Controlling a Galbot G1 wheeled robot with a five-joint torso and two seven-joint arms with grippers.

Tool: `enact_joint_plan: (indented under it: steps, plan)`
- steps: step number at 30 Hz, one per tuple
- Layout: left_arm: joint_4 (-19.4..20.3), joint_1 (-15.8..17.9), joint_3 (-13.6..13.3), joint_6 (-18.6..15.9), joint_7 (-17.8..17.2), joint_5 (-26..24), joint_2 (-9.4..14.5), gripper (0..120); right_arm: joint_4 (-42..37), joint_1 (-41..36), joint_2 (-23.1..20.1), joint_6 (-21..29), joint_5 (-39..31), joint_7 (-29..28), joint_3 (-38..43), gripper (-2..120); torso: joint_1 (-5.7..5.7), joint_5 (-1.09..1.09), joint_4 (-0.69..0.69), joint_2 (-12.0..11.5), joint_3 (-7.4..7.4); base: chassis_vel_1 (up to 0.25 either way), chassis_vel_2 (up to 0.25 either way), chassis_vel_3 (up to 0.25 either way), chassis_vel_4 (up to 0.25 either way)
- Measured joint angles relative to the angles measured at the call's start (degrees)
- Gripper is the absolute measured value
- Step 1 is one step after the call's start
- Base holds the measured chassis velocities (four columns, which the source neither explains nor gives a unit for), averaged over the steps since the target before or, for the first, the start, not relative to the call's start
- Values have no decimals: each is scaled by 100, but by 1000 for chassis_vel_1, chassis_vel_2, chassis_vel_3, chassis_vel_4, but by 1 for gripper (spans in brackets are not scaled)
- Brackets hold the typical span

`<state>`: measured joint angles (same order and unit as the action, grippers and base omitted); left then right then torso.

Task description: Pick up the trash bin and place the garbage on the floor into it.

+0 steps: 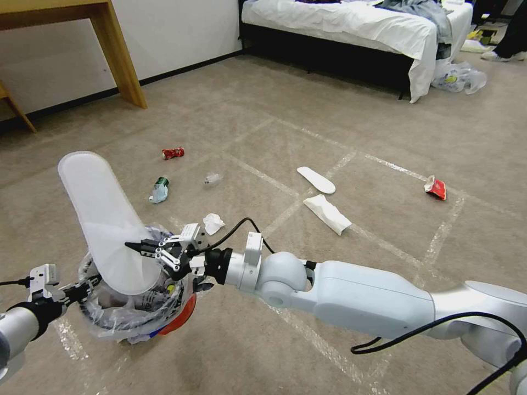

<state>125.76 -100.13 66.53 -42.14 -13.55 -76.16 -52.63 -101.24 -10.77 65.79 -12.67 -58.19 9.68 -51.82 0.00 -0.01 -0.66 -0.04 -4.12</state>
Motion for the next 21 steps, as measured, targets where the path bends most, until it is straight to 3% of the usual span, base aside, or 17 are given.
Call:
enact_joint_plan:
  steps: [9,21]
  plan:
    - [43,-1,19,0,2,-24,-17,1,457,-9,329,-120,145,88,-161,0,0,0,-1,0,0,0,0,0,0]
    - [55,-19,30,0,20,-24,-79,1,823,-48,459,-228,290,165,-231,0,0,0,0,0,0,0,0,0,0]
